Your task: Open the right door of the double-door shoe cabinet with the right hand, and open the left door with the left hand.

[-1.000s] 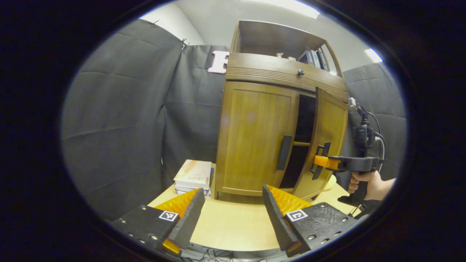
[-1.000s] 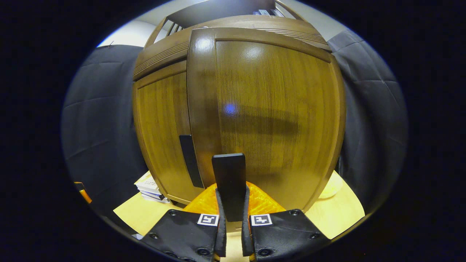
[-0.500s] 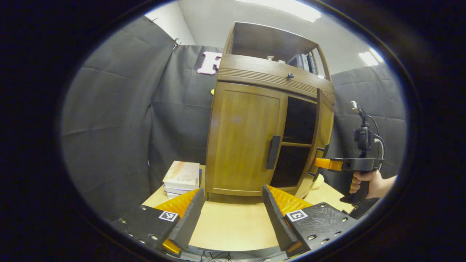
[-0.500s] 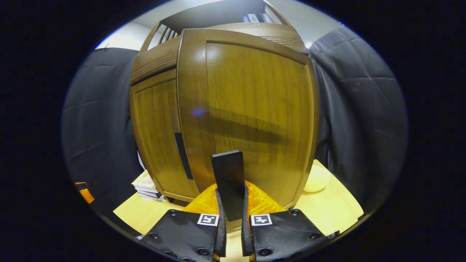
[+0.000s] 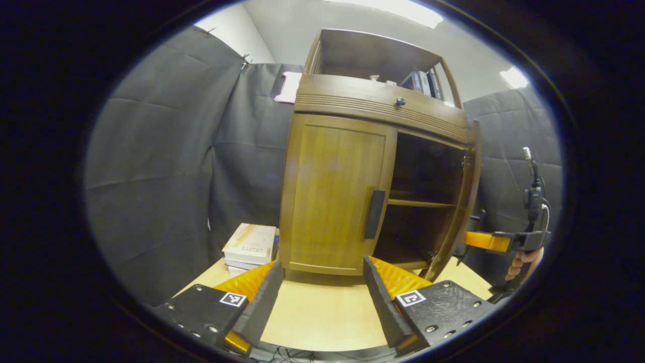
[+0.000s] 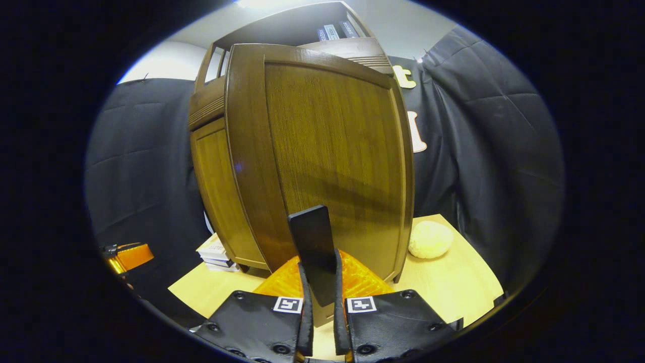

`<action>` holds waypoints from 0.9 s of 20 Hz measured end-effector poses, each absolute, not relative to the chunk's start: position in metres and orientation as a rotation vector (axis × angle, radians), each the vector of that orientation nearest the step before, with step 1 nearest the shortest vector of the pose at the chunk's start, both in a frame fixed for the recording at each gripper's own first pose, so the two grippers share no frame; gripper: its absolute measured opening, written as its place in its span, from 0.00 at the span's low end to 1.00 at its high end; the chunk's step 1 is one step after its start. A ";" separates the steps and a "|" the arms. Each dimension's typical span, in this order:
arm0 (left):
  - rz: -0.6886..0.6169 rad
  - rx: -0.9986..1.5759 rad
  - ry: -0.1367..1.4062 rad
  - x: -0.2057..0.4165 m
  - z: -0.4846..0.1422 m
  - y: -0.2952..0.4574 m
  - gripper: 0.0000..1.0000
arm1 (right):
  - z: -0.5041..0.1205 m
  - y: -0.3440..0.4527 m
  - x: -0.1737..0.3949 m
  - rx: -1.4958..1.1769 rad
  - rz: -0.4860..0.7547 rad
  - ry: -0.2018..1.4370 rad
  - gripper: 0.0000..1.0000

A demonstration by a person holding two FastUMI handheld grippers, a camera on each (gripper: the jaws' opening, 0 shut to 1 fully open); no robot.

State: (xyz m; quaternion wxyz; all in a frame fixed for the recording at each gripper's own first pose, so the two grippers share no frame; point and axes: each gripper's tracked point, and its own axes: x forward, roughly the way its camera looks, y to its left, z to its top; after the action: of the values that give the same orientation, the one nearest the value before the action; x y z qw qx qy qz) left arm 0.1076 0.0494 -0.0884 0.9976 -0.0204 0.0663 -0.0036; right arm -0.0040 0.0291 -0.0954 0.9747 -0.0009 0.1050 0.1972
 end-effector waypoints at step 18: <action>0.140 0.013 0.131 0.085 -0.098 -0.078 0.90 | -0.091 -0.122 -0.009 0.052 0.503 0.221 0.17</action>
State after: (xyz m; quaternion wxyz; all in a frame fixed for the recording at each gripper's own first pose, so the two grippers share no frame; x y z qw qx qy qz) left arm 0.0846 -0.0782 -0.0977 0.9954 0.0063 0.0653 0.0701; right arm -0.0091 -0.1224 -0.0906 0.9622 0.0255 0.1092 0.2484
